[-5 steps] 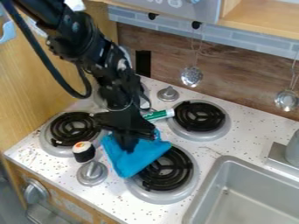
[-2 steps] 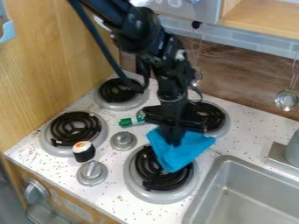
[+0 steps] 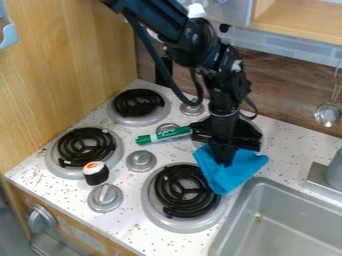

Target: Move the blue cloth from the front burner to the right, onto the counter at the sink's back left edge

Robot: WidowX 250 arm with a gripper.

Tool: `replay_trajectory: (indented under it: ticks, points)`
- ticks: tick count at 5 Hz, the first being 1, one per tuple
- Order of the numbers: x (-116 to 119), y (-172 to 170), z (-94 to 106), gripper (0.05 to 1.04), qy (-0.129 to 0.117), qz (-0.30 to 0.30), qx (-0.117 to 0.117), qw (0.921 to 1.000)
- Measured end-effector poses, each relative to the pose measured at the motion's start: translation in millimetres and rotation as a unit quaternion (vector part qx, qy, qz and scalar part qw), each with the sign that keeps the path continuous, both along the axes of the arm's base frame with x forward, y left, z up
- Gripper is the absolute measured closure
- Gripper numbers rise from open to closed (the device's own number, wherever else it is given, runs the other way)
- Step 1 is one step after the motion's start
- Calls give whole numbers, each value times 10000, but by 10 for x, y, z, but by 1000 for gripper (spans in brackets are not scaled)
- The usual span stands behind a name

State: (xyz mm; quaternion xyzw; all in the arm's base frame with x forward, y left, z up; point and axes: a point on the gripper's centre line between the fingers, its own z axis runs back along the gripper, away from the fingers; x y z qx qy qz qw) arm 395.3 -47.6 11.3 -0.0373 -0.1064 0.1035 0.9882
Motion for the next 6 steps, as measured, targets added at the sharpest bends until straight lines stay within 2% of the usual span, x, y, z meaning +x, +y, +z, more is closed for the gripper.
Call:
replay_trajectory:
  ticks: [2,3,4,5,6]
  points:
    - [275,-154,-108,1005,-112,92,-106,9998]
    - [323,-185,-243,986,-148,80,-128,9998]
    - [338,-168,-260,816,-218,15,-80,9997]
    - [207,-118,-165,466,-371,-57,23,9993]
    - [122,-34,272,191,-787,73,163,9967]
